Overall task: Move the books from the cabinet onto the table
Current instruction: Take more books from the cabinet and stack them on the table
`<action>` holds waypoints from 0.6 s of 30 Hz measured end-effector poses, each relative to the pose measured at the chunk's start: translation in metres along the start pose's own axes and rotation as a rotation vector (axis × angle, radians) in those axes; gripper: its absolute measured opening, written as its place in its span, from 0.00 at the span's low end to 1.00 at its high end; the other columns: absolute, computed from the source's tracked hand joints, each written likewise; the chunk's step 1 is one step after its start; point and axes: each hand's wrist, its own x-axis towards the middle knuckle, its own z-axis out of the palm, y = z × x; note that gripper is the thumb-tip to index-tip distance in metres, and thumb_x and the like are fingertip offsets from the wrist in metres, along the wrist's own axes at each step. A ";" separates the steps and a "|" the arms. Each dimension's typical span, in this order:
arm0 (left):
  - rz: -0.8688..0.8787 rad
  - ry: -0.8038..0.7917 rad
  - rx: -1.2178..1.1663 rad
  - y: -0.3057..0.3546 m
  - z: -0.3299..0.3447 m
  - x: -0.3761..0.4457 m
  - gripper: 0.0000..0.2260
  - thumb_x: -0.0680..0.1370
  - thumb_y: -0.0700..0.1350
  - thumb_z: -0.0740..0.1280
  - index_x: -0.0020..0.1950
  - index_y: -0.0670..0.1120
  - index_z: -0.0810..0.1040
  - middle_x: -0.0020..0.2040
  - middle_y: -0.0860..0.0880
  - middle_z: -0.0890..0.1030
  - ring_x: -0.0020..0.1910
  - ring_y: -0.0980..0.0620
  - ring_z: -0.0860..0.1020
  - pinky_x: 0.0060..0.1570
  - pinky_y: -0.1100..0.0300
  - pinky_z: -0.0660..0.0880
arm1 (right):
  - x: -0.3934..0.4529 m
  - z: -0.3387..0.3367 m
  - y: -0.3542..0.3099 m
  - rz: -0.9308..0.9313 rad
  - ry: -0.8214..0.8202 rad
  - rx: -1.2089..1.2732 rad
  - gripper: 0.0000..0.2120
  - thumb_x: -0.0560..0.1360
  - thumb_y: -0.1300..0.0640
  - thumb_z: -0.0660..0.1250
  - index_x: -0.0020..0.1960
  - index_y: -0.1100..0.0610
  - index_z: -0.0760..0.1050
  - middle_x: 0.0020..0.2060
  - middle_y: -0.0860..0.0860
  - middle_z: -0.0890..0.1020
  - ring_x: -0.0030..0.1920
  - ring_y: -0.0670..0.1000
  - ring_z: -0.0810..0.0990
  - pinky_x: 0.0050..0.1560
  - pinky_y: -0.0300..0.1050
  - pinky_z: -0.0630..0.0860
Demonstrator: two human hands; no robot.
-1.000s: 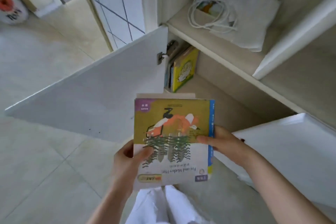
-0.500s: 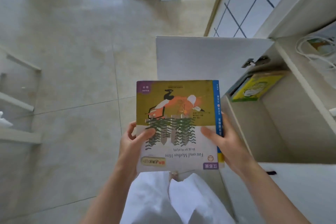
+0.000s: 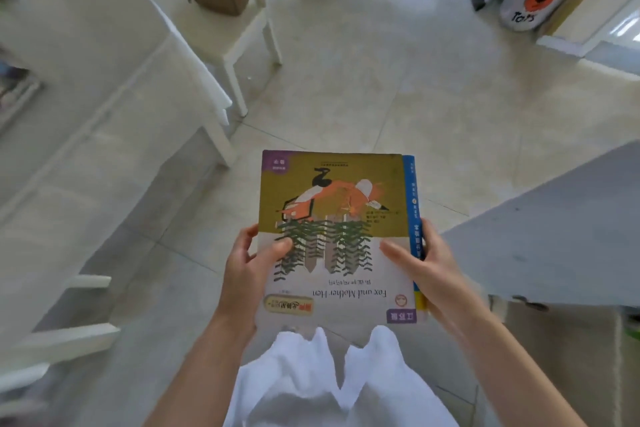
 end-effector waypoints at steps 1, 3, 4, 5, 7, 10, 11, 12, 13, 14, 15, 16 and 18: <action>0.013 0.032 -0.030 0.010 -0.020 0.007 0.19 0.69 0.43 0.72 0.59 0.48 0.75 0.49 0.40 0.85 0.45 0.36 0.83 0.45 0.42 0.80 | 0.009 0.023 -0.007 -0.009 -0.025 -0.005 0.16 0.73 0.59 0.71 0.58 0.49 0.71 0.44 0.53 0.86 0.41 0.56 0.86 0.38 0.55 0.83; 0.052 0.087 -0.079 0.028 -0.053 0.020 0.16 0.73 0.39 0.71 0.60 0.46 0.74 0.50 0.39 0.84 0.45 0.37 0.84 0.44 0.45 0.80 | 0.026 0.064 -0.021 -0.037 -0.070 -0.014 0.16 0.73 0.60 0.71 0.57 0.49 0.71 0.41 0.50 0.86 0.39 0.54 0.86 0.35 0.51 0.82; 0.069 0.122 -0.104 0.037 -0.066 0.025 0.15 0.74 0.38 0.69 0.60 0.45 0.74 0.50 0.39 0.85 0.44 0.38 0.84 0.44 0.46 0.80 | 0.034 0.083 -0.028 -0.048 -0.097 -0.021 0.16 0.74 0.60 0.70 0.58 0.48 0.71 0.41 0.49 0.86 0.39 0.53 0.86 0.34 0.50 0.82; 0.086 0.157 -0.143 0.046 -0.083 0.030 0.15 0.75 0.37 0.68 0.60 0.45 0.75 0.49 0.39 0.85 0.44 0.39 0.84 0.43 0.48 0.80 | 0.045 0.106 -0.036 -0.056 -0.127 -0.035 0.16 0.74 0.60 0.70 0.58 0.48 0.72 0.41 0.49 0.86 0.39 0.53 0.86 0.34 0.49 0.82; 0.108 0.208 -0.198 0.063 -0.106 0.041 0.15 0.75 0.36 0.68 0.60 0.45 0.75 0.48 0.41 0.85 0.43 0.41 0.84 0.41 0.50 0.80 | 0.063 0.140 -0.054 -0.071 -0.160 -0.063 0.17 0.74 0.60 0.70 0.60 0.49 0.71 0.42 0.50 0.86 0.39 0.53 0.86 0.35 0.50 0.83; 0.135 0.275 -0.245 0.085 -0.133 0.059 0.15 0.74 0.36 0.70 0.59 0.45 0.76 0.48 0.41 0.85 0.43 0.42 0.84 0.44 0.48 0.79 | 0.089 0.181 -0.076 -0.090 -0.211 -0.115 0.17 0.75 0.59 0.69 0.61 0.47 0.71 0.43 0.52 0.86 0.39 0.55 0.86 0.35 0.52 0.83; 0.138 0.303 -0.256 0.092 -0.142 0.066 0.15 0.74 0.36 0.70 0.59 0.44 0.76 0.49 0.41 0.85 0.44 0.42 0.84 0.45 0.47 0.80 | 0.099 0.196 -0.083 -0.090 -0.228 -0.129 0.17 0.75 0.59 0.69 0.60 0.46 0.71 0.44 0.52 0.86 0.40 0.55 0.86 0.36 0.54 0.83; 0.144 0.326 -0.271 0.100 -0.150 0.074 0.15 0.74 0.36 0.69 0.59 0.44 0.76 0.50 0.40 0.85 0.44 0.42 0.84 0.45 0.48 0.80 | 0.109 0.209 -0.091 -0.089 -0.246 -0.141 0.17 0.75 0.59 0.69 0.60 0.46 0.71 0.44 0.53 0.86 0.41 0.56 0.86 0.38 0.56 0.83; 0.151 0.340 -0.290 0.106 -0.157 0.081 0.15 0.74 0.36 0.69 0.60 0.44 0.76 0.50 0.40 0.85 0.45 0.42 0.84 0.45 0.49 0.80 | 0.117 0.220 -0.097 -0.089 -0.265 -0.153 0.17 0.75 0.59 0.69 0.60 0.46 0.72 0.45 0.53 0.86 0.41 0.57 0.85 0.38 0.56 0.83; 0.157 0.351 -0.321 0.112 -0.164 0.089 0.15 0.74 0.36 0.68 0.60 0.44 0.75 0.50 0.41 0.85 0.46 0.43 0.84 0.44 0.50 0.80 | 0.128 0.233 -0.104 -0.092 -0.285 -0.166 0.16 0.75 0.59 0.69 0.60 0.47 0.72 0.45 0.54 0.86 0.41 0.56 0.85 0.37 0.55 0.82; 0.166 0.359 -0.342 0.118 -0.172 0.098 0.15 0.74 0.36 0.68 0.60 0.44 0.75 0.51 0.41 0.85 0.47 0.43 0.84 0.45 0.50 0.79 | 0.139 0.245 -0.111 -0.100 -0.304 -0.179 0.15 0.75 0.59 0.69 0.59 0.47 0.72 0.45 0.54 0.86 0.41 0.56 0.85 0.36 0.53 0.82; 0.171 0.368 -0.354 0.124 -0.177 0.106 0.14 0.75 0.35 0.68 0.60 0.45 0.76 0.51 0.42 0.85 0.47 0.43 0.84 0.45 0.51 0.79 | 0.150 0.256 -0.118 -0.110 -0.317 -0.189 0.15 0.75 0.59 0.69 0.59 0.47 0.73 0.45 0.53 0.86 0.41 0.55 0.85 0.36 0.52 0.82; 0.176 0.405 -0.382 0.139 -0.193 0.128 0.13 0.75 0.35 0.68 0.58 0.46 0.76 0.50 0.42 0.85 0.46 0.43 0.85 0.45 0.51 0.79 | 0.176 0.284 -0.132 -0.121 -0.354 -0.217 0.15 0.75 0.59 0.69 0.59 0.47 0.73 0.45 0.53 0.86 0.41 0.55 0.85 0.37 0.54 0.82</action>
